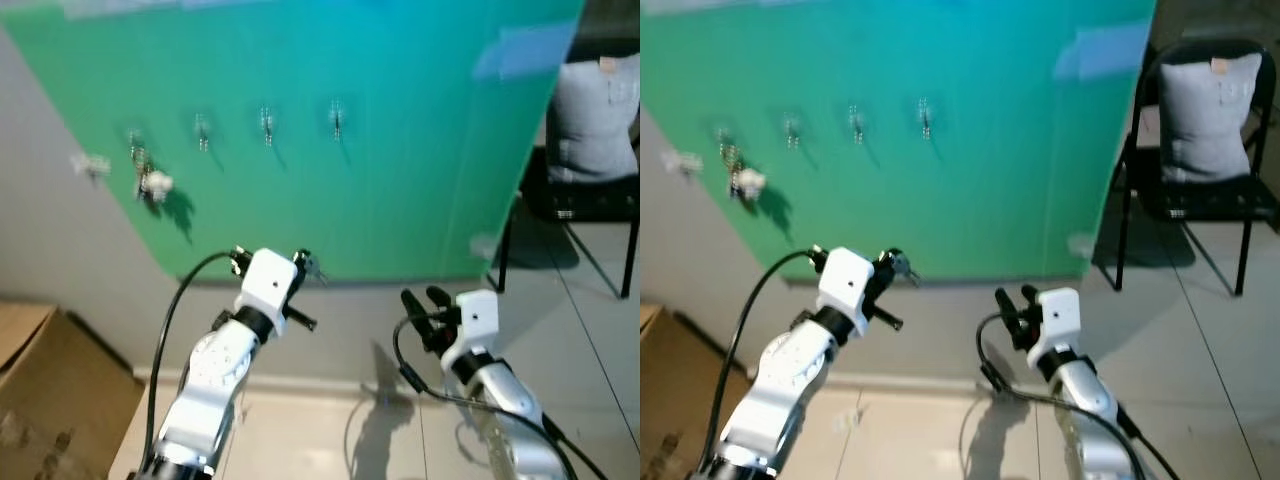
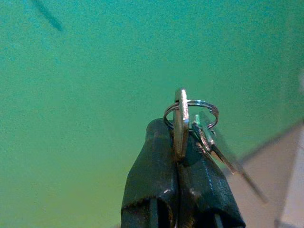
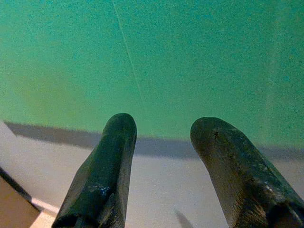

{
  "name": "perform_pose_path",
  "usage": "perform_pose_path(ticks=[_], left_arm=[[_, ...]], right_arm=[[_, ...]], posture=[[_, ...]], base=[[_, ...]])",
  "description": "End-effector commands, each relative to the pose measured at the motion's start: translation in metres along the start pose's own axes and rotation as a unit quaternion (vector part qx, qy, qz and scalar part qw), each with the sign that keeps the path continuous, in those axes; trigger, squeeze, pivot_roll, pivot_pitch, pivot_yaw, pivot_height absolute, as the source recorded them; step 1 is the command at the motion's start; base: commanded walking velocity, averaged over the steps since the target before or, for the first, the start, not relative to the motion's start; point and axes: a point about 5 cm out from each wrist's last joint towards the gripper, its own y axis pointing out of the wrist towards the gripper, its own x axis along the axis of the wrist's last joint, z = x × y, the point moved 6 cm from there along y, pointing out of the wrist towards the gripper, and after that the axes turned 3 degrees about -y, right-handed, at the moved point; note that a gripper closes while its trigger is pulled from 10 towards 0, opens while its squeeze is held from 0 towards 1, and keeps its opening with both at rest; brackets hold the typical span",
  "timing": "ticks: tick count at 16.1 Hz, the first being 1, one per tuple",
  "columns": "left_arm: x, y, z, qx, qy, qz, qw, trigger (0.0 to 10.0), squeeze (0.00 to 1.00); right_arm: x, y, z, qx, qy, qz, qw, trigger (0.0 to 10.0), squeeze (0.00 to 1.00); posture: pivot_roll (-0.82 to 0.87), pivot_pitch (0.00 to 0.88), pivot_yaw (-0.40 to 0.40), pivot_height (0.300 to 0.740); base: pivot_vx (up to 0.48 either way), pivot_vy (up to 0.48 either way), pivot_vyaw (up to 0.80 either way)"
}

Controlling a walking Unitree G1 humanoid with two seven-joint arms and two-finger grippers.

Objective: Hang keys on a hook

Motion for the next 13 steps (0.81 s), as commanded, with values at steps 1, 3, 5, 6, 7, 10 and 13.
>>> perform_pose_path(ticks=[1,3,5,6,7,10,13], left_arm=[[-0.001,-0.004,0.013,0.020,-0.006,0.004,1.000,0.0,0.00],[-0.003,-0.004,0.019,0.034,-0.015,0.007,0.999,0.0,0.00],[-0.001,-0.002,0.020,0.042,-0.035,0.003,0.999,0.0,0.00],[0.000,-0.002,0.021,0.042,-0.035,0.003,0.998,0.0,0.00],[0.004,0.001,0.022,0.037,-0.048,0.002,0.998,0.0,0.00],[0.017,0.009,0.020,-0.004,-0.047,0.005,0.999,0.0,0.00],[0.027,0.014,0.020,-0.031,-0.046,0.006,0.998,0.0,0.00]], right_arm=[[0.004,0.004,0.012,0.017,0.006,-0.009,1.000,10.0,0.00],[0.004,0.003,0.012,0.019,0.008,-0.008,1.000,10.0,0.00],[0.004,0.001,0.011,0.020,0.007,-0.007,1.000,10.0,0.00],[0.003,0.001,0.011,0.020,0.007,-0.007,1.000,10.0,0.00],[0.003,0.000,0.011,0.020,0.007,-0.005,1.000,10.0,0.00],[0.002,-0.002,0.013,0.024,0.008,-0.002,1.000,10.0,0.00],[0.002,-0.002,0.013,0.027,0.009,0.000,1.000,10.0,0.00]], posture=[[-0.14,0.000,0.123,0.740],[-0.15,0.000,0.122,0.740],[-0.15,0.000,0.121,0.740],[-0.15,0.000,0.121,0.740],[-0.16,0.000,0.121,0.740],[-0.16,0.000,0.119,0.740],[-0.16,0.000,0.120,0.740]], base=[[0.480,0.000,0.00],[0.480,0.000,0.00],[0.240,0.000,0.00],[0.000,0.000,0.00],[0.000,0.000,0.00],[0.000,0.000,0.00],[0.000,0.000,0.00]])
